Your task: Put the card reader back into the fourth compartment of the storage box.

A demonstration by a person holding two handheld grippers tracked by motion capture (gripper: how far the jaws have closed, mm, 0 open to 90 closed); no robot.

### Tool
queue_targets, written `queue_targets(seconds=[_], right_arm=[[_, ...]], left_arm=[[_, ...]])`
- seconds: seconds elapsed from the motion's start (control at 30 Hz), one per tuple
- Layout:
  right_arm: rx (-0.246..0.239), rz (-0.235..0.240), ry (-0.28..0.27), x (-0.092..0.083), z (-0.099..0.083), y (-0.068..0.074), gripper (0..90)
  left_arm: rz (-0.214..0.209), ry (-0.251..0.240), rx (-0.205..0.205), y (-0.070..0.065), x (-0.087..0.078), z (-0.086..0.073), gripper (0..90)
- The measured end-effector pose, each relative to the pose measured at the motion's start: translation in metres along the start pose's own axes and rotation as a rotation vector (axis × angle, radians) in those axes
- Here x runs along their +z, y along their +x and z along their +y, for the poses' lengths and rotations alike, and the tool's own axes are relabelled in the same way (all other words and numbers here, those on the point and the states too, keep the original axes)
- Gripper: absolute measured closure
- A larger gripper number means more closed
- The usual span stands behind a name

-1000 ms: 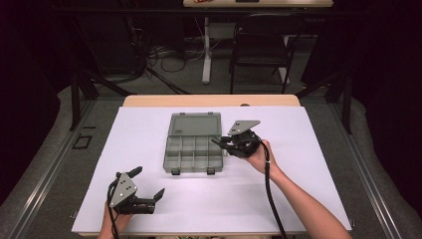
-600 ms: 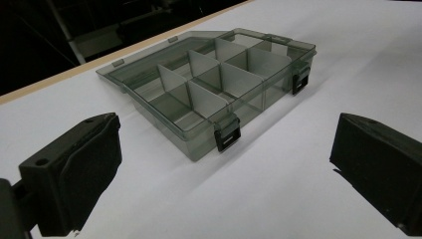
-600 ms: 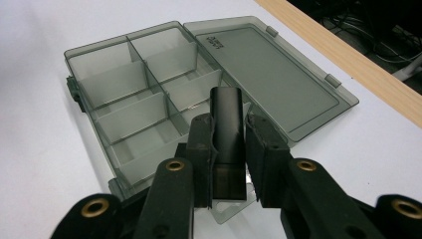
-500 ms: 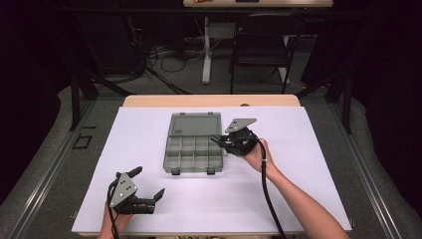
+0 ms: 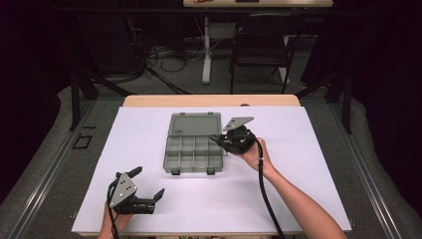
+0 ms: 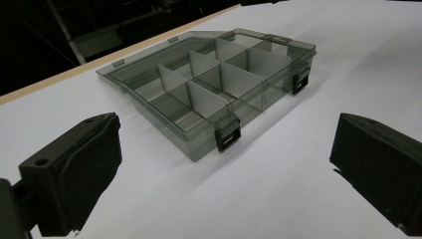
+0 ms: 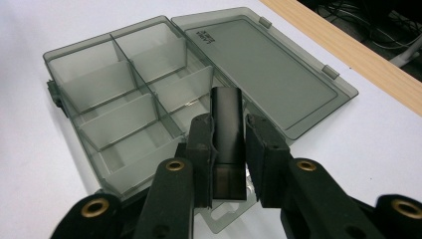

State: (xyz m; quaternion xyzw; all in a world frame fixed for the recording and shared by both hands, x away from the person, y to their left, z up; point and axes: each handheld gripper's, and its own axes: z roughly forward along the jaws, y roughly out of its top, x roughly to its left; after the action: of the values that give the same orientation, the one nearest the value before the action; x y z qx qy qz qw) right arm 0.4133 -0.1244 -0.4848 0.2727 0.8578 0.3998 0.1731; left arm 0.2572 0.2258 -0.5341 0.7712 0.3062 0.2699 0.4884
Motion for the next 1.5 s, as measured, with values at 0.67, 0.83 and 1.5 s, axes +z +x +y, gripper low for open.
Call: queue_targets(seconds=[0.67,0.83,1.5], right_arm=[[0.062,-0.024,0.026,0.013,0.000,-0.003,73.3],[0.075,-0.030,0.033,0.015,0.000,-0.003,73.3],[0.126,-0.056,0.073,0.027,0.000,-0.004,73.3]], left_arm=[[-0.001,0.000,0.003,0.000,0.000,0.000,0.1],[0.001,0.000,0.003,0.000,0.000,0.000,0.1],[-0.002,-0.001,-0.005,0.000,0.000,0.000,0.1]])
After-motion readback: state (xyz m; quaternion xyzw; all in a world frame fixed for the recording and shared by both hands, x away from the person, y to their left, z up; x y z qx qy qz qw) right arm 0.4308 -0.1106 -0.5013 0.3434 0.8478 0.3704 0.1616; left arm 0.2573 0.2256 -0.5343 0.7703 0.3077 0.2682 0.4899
